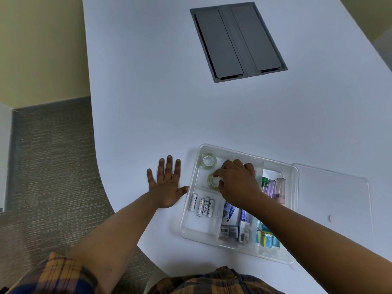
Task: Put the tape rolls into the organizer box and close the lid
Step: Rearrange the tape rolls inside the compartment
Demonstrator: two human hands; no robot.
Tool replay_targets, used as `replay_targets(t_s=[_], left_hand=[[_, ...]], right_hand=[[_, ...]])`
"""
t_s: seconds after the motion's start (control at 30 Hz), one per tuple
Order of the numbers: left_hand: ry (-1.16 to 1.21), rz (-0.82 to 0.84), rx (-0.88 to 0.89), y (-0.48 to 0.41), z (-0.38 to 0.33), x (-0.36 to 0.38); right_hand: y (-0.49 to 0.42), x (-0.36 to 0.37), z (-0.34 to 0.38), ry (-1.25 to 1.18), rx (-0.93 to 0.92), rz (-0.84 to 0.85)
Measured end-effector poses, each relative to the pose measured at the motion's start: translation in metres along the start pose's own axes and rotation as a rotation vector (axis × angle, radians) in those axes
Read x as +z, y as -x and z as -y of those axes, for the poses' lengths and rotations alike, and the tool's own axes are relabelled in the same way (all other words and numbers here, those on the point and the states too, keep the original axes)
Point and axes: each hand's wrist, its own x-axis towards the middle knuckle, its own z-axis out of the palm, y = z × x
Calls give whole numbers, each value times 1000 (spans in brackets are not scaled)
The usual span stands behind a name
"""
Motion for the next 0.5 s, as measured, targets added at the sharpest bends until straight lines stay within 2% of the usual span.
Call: replay_targets(t_s=[0.13, 0.23, 0.3, 0.4, 0.5], left_hand=[[21, -93, 26, 7, 2, 6], [98, -217, 46, 12, 6, 7], [311, -322, 25, 18, -1, 5], [851, -415, -45, 40, -25, -4], [991, -392, -37, 64, -59, -7]], right_hand=[[36, 1, -18, -250, 77, -217], [68, 3, -41, -323, 174, -330], [90, 3, -62, -336, 311, -394], [124, 8, -96, -400, 583, -492], [156, 19, -126, -520, 800, -436]])
